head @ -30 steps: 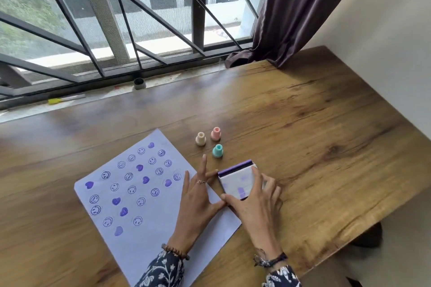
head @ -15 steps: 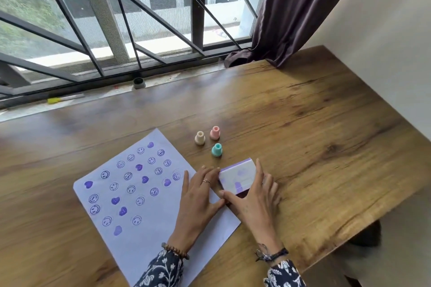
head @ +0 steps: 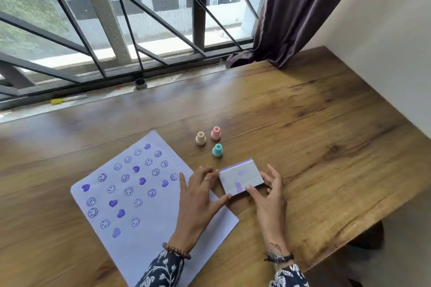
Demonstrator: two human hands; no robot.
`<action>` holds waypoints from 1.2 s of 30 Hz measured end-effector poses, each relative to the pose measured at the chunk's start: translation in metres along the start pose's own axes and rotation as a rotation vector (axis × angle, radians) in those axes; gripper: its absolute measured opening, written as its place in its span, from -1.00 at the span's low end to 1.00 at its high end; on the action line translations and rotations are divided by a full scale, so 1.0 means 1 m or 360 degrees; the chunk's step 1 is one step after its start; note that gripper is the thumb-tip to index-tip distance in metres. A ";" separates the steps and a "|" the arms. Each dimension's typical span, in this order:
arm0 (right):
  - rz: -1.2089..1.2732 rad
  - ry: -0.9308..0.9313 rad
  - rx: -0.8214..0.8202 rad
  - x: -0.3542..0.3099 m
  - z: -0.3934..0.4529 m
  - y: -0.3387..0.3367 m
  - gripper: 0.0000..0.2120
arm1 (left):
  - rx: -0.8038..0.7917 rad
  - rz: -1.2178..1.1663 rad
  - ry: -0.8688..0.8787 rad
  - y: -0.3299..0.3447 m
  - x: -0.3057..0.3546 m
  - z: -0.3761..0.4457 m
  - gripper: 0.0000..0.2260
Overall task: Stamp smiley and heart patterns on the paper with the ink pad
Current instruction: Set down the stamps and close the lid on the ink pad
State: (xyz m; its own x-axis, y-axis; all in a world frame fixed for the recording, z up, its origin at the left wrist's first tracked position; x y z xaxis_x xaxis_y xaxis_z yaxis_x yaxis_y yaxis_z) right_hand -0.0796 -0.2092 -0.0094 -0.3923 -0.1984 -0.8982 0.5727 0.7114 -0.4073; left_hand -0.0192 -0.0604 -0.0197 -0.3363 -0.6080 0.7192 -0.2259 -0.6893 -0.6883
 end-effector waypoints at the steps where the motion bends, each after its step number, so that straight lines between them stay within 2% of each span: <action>1: 0.0001 0.0008 -0.0002 -0.001 0.001 0.000 -0.35 | -0.0011 0.0003 -0.0002 -0.001 -0.001 0.002 -0.51; 8: -0.0213 -0.0086 0.0148 -0.008 0.010 0.009 -0.41 | -0.0051 0.0027 0.0162 -0.010 -0.011 0.020 -0.49; 12: -0.0318 -0.0143 0.0216 -0.012 0.013 0.014 -0.44 | -0.0125 0.0147 0.0319 -0.011 -0.021 0.019 -0.37; 16: -0.0433 -0.0194 0.0262 -0.013 0.008 0.016 -0.48 | -0.0195 0.0161 0.0352 -0.014 -0.020 0.020 -0.35; 18: -0.0527 -0.0329 0.0351 -0.014 -0.002 0.017 -0.50 | -0.0153 0.0151 0.0333 -0.017 -0.015 0.015 -0.38; 20: -0.0688 -0.0617 0.0415 -0.012 -0.017 0.023 -0.53 | -0.0015 0.0139 0.0271 -0.022 -0.011 0.005 -0.46; 22: -0.0829 -0.0902 0.0292 -0.009 -0.036 0.031 -0.58 | 0.0131 0.0145 0.0171 -0.029 -0.011 -0.013 -0.54; 24: -0.0938 -0.1119 0.0035 -0.005 -0.053 0.042 -0.65 | 0.0238 0.0238 0.0102 -0.037 -0.017 -0.034 -0.60; 27: -0.1059 -0.1146 -0.0225 0.001 -0.067 0.056 -0.59 | 0.0184 0.0488 -0.0025 -0.050 -0.034 -0.063 -0.41; 30: -0.1094 -0.1072 -0.0269 0.002 -0.070 0.062 -0.57 | 0.0074 0.0609 -0.0209 -0.058 -0.046 -0.081 -0.31; 36: -0.1224 -0.1106 -0.0208 0.004 -0.079 0.065 -0.58 | -0.0083 0.0612 -0.0251 -0.067 -0.050 -0.092 -0.36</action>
State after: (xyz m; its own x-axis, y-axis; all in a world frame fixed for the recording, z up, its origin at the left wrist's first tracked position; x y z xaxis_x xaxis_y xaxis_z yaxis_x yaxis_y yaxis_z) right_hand -0.1010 -0.1106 -0.0268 -0.0940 -0.9433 -0.3184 0.2452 0.2880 -0.9257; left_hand -0.0717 0.0529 -0.0180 -0.2623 -0.8728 0.4117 -0.1586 -0.3818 -0.9105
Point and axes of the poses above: each hand's wrist, its own z-axis towards the middle knuckle, its own y-axis out of the palm, x = y × z, the point moved 1 cm from there along z, towards the middle knuckle, and after that the axes turned 3 degrees about -z, right-handed, at the moved point
